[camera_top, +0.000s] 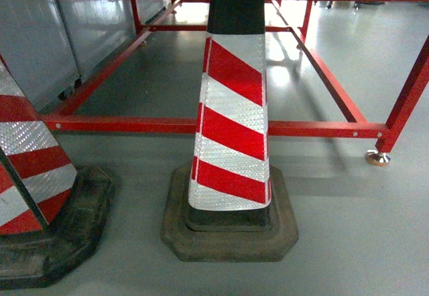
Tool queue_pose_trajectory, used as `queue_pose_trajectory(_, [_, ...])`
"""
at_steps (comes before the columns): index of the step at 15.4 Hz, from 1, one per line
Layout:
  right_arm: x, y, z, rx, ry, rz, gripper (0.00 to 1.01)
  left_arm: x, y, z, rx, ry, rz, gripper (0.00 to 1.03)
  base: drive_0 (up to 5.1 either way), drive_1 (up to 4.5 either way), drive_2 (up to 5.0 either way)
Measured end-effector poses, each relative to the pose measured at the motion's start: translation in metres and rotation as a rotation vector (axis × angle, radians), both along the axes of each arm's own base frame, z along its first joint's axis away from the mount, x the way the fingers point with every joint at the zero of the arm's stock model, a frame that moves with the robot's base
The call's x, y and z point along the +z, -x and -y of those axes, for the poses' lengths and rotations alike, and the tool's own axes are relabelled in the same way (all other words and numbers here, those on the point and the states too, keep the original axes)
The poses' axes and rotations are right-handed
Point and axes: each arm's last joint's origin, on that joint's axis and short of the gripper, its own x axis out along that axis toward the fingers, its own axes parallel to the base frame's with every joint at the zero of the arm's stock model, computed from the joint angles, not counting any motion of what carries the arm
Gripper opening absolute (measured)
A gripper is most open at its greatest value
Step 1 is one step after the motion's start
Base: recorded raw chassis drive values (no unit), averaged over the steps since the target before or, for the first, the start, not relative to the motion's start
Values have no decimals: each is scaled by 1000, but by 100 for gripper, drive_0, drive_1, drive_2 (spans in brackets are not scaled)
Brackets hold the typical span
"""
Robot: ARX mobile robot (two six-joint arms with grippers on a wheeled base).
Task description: Sort blue parts and orange caps into right shelf containers
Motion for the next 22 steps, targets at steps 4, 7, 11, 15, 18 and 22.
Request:
queue_pose_trajectory(4, [0, 0, 0, 0, 0, 0, 98, 0, 0, 0, 0, 0, 0, 98, 0, 0, 0])
queue_pose_trajectory(7, [0, 0, 0, 0, 0, 0, 98, 0, 0, 0, 0, 0, 0, 98, 0, 0, 0])
queue_pose_trajectory(11, [0, 0, 0, 0, 0, 0, 98, 0, 0, 0, 0, 0, 0, 98, 0, 0, 0])
queue_pose_trajectory(15, [0, 0, 0, 0, 0, 0, 98, 0, 0, 0, 0, 0, 0, 98, 0, 0, 0])
queue_pose_trajectory(18, [0, 0, 0, 0, 0, -2, 98, 0, 0, 0, 0, 0, -3, 98, 0, 0, 0])
queue_pose_trajectory(22, [0, 0, 0, 1, 0, 0, 98, 0, 0, 0, 1, 0, -1, 98, 0, 0, 0])
